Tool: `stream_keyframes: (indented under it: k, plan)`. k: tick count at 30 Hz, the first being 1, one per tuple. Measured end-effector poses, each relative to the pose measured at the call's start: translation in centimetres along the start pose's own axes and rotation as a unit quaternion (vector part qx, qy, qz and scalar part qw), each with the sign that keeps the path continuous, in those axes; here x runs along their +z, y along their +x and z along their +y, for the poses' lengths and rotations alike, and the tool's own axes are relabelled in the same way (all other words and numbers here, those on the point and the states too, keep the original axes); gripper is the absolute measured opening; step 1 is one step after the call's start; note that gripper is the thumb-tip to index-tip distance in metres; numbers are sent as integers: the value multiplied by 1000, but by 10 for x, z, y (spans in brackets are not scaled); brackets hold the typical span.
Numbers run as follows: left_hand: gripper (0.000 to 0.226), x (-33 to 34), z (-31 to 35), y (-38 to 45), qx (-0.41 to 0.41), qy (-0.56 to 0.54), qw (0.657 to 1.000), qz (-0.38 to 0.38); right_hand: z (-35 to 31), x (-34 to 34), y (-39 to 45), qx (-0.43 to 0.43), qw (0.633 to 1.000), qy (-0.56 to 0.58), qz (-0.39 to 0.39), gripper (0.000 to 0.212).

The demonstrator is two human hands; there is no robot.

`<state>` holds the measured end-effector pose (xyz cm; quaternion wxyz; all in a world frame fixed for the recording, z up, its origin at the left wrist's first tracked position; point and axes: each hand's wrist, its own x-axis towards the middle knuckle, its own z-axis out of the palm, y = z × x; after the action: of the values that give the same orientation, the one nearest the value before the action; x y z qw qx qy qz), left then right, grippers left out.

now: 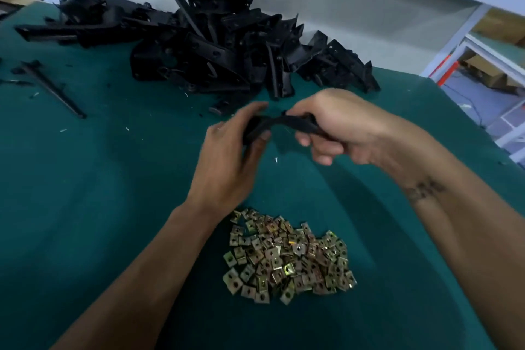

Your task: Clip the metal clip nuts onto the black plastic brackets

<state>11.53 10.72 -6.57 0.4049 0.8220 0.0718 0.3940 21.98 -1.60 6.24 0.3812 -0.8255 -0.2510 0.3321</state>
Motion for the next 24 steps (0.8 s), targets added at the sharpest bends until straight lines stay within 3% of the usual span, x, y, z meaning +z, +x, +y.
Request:
stream_keyframes:
  k: [3, 5, 7, 10, 15, 20, 24]
  plan:
    - [29, -2, 0, 0, -14, -132, 990, 37, 18, 1, -2, -18, 985, 159, -63, 61]
    - [26, -6, 0, 1, -67, -260, 962, 43, 41, 0, -4, -87, 982, 166, -9, 62]
    - [29, -10, -1, 4, -159, -391, 906, 41, 72, 2, -12, -150, 983, 89, 55, 42]
    - [39, -17, -7, 11, -255, -503, 825, 32, 119, 7, -27, -150, 987, -61, 2, 6]
    - [50, -20, -11, 15, -317, -533, 784, -27, 154, 11, -48, -184, 976, -117, -11, 25]
    - [22, -19, -10, 15, -398, -475, 783, -57, 155, 14, -53, -202, 973, -109, -8, 18]
    - [14, -19, -12, 16, -409, -443, 791, -106, 157, 23, -52, -238, 965, -105, 11, 7]
